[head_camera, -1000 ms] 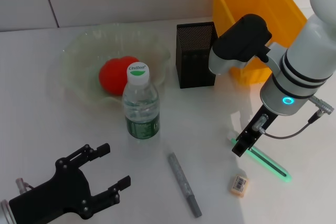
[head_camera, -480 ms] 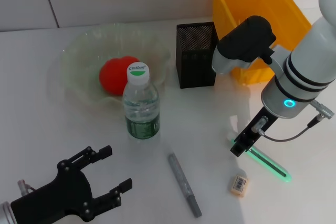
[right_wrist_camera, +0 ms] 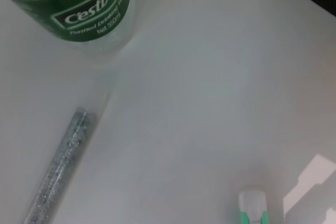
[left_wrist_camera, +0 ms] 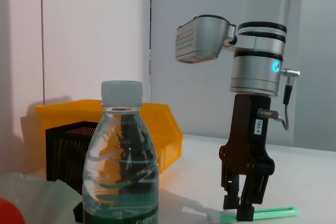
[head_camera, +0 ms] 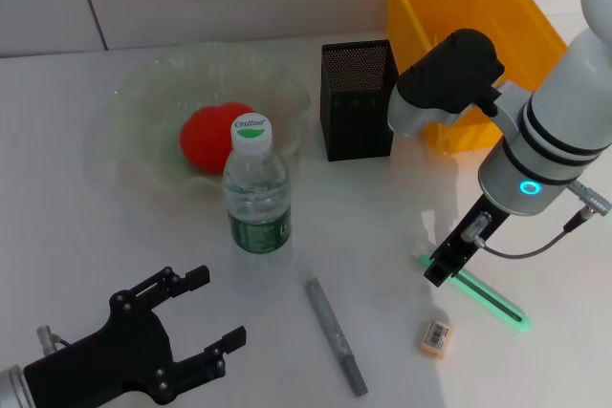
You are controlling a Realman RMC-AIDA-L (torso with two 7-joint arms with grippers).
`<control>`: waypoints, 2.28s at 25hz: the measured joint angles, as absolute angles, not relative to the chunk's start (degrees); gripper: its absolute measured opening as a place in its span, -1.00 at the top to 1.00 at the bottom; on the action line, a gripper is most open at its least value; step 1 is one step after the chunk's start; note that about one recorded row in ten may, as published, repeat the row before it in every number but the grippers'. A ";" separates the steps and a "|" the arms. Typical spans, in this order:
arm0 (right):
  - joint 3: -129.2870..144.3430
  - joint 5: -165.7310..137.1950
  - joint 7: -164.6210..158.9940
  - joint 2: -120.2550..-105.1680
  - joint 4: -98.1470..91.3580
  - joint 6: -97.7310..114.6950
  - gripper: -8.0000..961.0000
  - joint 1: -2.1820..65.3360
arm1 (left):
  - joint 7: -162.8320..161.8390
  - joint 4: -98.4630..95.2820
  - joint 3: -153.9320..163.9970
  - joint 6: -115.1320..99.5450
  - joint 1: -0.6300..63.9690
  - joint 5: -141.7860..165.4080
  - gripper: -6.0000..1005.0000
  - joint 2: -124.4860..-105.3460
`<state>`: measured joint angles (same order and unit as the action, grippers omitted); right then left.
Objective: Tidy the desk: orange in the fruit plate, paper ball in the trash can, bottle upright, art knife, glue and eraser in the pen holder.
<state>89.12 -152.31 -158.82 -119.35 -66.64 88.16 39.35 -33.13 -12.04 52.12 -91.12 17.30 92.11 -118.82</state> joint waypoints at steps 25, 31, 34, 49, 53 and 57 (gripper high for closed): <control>89.19 -153.46 -158.71 -119.27 -66.48 89.04 0.55 40.76 | -33.14 -12.04 52.21 -90.87 17.57 92.11 -0.55 -118.83; 89.68 -153.46 -158.62 -119.30 -66.82 89.09 0.42 40.79 | -33.14 -12.03 52.23 -90.79 17.58 92.11 -0.55 -118.83; 89.70 -153.46 -158.61 -119.36 -66.61 89.13 0.35 40.78 | -33.13 -11.94 52.38 -90.79 17.58 92.11 -0.55 -118.83; 89.83 -153.46 -158.14 -119.35 -66.06 88.50 0.21 40.19 | -33.14 -11.86 52.84 -90.89 17.32 92.11 -0.55 -118.83; 89.86 -153.46 -158.05 -119.35 -64.97 88.30 0.24 40.26 | -33.70 -11.86 52.82 -91.02 17.31 92.11 -0.55 -118.83; 89.85 -153.46 -157.98 -119.35 -63.81 87.46 0.35 40.48 | -33.88 -11.86 53.11 -91.03 17.34 92.11 -0.55 -118.82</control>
<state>89.85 -153.46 -157.98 -119.35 -63.81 87.46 40.48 -33.88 -11.86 53.11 -91.03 17.34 92.11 -118.82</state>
